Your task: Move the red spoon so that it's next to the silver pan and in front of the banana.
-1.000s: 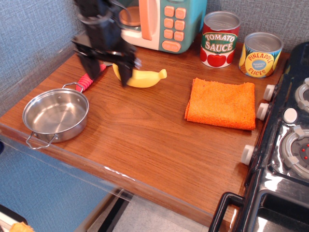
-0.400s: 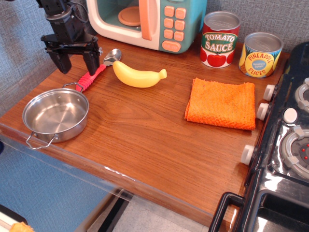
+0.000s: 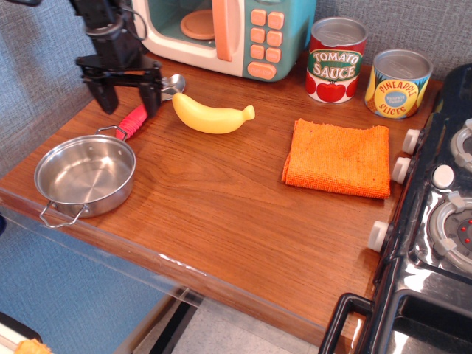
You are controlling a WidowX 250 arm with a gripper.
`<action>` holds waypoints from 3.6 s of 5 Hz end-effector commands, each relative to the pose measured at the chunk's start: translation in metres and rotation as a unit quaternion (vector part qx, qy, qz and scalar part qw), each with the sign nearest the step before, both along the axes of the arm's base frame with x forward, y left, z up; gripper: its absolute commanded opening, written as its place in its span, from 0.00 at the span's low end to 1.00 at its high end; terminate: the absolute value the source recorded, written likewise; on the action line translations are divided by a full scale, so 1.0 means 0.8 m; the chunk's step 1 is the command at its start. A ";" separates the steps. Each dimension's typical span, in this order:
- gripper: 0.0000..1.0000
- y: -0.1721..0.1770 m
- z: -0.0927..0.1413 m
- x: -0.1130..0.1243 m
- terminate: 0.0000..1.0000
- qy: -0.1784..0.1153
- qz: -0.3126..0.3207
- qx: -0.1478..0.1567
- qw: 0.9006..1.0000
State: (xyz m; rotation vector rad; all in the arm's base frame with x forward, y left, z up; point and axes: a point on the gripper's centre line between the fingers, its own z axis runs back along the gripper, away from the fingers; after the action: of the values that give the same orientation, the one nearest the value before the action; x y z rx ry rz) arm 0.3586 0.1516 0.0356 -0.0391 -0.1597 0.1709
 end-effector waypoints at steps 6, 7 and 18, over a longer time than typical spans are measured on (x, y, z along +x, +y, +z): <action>0.00 0.022 0.016 0.008 0.00 -0.020 0.035 0.042 0.998; 0.00 0.037 0.077 0.023 0.00 -0.087 0.056 0.038 0.994; 1.00 -0.171 -0.014 -0.118 0.00 0.017 -0.070 0.022 0.997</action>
State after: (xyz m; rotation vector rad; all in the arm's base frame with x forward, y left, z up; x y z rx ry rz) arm 0.2675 0.0104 0.0103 -0.0068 -0.0877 0.0286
